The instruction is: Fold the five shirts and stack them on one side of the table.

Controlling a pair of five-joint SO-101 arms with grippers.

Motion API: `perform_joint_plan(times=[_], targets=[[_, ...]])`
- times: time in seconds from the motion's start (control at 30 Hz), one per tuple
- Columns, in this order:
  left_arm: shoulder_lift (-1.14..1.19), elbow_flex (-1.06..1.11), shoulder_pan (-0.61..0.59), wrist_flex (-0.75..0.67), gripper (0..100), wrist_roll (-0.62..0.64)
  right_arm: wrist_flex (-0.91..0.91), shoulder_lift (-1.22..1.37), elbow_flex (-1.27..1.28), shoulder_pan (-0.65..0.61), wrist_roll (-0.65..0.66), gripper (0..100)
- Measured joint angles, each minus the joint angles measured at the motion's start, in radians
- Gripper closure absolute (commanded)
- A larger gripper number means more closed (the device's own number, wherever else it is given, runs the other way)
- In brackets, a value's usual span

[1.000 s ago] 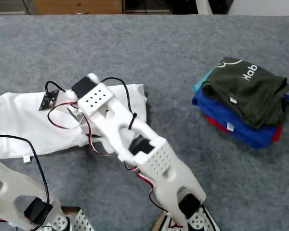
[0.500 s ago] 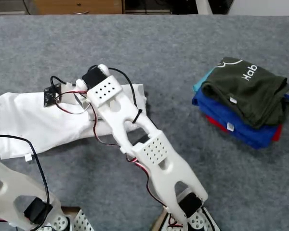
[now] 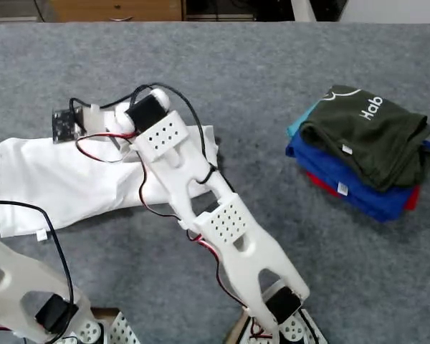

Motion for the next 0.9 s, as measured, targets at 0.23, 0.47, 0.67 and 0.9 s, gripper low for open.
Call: perform_joint_plan(times=[0.23,0.47,0.67,0.9], targets=[[0.000,-0.017,0.020,0.080,83,0.000,0.000,0.000,-0.055,0.003,-0.170,99.1],[0.000,-0.120,0.112,0.140,80,0.000,0.000,0.000,-0.055,0.058,-0.270,99.4],[0.097,-0.239,0.170,0.143,80,0.000,0.000,0.000,-0.055,0.097,-0.293,99.4],[0.358,-0.448,0.181,0.144,80,0.000,0.000,0.000,-0.055,0.100,-0.307,99.4]])
